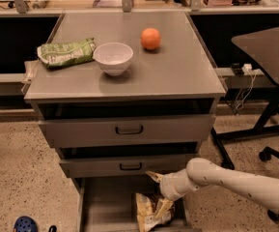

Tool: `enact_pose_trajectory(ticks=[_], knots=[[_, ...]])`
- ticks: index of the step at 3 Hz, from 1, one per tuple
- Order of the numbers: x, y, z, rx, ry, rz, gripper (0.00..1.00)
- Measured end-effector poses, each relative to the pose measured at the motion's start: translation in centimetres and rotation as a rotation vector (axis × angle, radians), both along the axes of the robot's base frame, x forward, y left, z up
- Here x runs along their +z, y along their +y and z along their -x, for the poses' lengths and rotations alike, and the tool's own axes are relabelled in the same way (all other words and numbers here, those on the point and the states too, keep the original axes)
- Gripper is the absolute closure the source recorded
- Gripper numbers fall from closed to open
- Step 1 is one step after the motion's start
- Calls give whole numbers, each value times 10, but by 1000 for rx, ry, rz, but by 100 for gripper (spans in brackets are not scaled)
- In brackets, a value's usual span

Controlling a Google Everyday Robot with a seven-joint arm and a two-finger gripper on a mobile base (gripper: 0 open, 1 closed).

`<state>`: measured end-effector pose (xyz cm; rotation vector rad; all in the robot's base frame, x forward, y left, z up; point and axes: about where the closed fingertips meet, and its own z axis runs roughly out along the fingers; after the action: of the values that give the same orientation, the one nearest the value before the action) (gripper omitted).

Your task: Pick brown chip bag from bottom drawer and place on counter

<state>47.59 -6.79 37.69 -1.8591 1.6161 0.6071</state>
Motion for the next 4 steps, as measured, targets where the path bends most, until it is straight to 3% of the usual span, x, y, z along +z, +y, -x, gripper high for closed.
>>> enact_pose_trajectory(ticks=[2, 3, 4], knots=[[-65, 20, 11, 111, -10, 8, 0], [-67, 20, 12, 113, -8, 6, 0], [-80, 10, 11, 103, 4, 60, 0]])
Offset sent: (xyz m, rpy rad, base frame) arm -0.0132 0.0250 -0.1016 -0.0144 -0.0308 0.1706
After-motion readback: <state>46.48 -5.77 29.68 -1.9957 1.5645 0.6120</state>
